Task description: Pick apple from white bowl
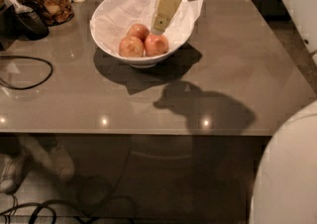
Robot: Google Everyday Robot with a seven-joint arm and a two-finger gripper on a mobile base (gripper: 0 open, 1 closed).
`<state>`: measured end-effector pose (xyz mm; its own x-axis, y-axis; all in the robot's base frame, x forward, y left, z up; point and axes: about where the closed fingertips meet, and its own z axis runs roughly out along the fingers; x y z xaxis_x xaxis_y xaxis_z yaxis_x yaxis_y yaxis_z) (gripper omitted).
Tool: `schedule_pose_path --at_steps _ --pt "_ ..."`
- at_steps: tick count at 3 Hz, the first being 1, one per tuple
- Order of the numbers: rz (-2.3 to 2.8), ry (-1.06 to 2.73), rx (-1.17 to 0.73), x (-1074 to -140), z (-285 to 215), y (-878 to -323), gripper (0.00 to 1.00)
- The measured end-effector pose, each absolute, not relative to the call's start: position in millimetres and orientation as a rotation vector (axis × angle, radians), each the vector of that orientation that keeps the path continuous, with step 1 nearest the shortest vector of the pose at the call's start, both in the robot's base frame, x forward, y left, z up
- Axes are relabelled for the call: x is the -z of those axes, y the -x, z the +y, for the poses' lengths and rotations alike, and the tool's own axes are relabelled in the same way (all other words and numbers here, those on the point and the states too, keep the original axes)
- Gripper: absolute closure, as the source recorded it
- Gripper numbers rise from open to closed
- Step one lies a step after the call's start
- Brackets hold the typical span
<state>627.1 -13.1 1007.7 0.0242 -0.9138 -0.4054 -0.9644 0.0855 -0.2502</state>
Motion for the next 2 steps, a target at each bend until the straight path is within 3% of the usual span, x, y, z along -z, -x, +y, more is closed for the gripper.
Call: schedule_pose_path --at_steps 1,2 --pt "1.905 1.85 -0.169 -1003 -5 -636 0.31" --pt "1.937 1.855 -0.199 -988 -2 -645 0.28"
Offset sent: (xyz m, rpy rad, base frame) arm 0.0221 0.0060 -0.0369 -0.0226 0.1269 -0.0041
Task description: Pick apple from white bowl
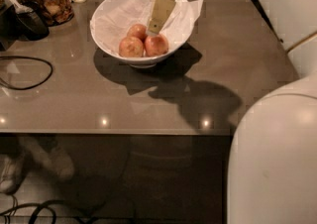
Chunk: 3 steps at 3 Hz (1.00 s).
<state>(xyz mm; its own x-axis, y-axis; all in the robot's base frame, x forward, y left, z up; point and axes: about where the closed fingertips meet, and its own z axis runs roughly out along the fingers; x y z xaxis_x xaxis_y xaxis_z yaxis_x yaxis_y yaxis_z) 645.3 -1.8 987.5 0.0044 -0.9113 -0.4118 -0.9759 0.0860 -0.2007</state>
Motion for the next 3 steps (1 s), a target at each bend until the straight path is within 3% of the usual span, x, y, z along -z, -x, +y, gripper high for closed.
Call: schedule_pose_path --at_steps 1,3 --pt "1.962 1.858 -0.228 -973 1 -653 0.17" --pt "1.989 1.865 -0.269 -955 7 -663 0.19"
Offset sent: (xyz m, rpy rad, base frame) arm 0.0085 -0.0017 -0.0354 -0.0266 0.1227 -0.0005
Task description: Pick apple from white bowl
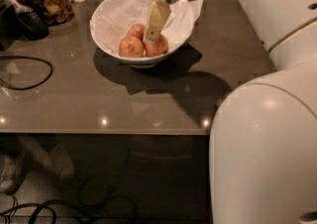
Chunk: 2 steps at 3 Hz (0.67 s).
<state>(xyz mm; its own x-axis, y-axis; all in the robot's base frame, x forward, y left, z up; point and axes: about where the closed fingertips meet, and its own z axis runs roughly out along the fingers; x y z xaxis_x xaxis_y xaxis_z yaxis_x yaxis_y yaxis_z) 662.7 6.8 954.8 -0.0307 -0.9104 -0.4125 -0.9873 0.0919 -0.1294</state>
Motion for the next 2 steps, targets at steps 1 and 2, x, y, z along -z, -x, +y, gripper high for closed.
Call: schedule_pose_path --at_steps 1,2 --pt "1.982 1.866 -0.274 -954.2 8.7 -665.9 0.25" --pt "1.989 1.863 -0.275 -951.3 8.8 -670.3 0.24"
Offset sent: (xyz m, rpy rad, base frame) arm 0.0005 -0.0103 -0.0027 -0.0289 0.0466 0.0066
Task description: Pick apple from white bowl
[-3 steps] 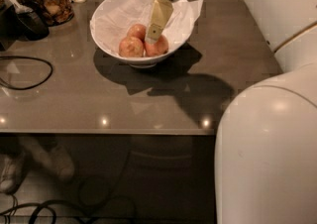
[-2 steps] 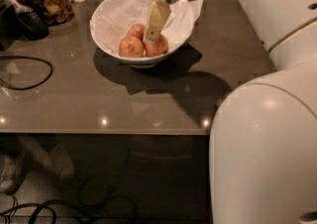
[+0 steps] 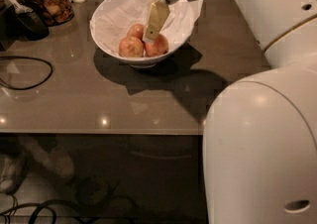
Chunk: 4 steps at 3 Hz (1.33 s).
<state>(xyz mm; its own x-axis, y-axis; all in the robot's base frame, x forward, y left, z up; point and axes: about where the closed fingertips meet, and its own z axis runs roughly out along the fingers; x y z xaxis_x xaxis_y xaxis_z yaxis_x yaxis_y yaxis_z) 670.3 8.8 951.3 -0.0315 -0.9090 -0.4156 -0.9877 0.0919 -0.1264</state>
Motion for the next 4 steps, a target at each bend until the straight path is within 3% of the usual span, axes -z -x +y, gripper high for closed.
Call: schedule_pose_path --at_steps 4 --pt "2.046 1.859 -0.318 -925 13 -684 0.25"
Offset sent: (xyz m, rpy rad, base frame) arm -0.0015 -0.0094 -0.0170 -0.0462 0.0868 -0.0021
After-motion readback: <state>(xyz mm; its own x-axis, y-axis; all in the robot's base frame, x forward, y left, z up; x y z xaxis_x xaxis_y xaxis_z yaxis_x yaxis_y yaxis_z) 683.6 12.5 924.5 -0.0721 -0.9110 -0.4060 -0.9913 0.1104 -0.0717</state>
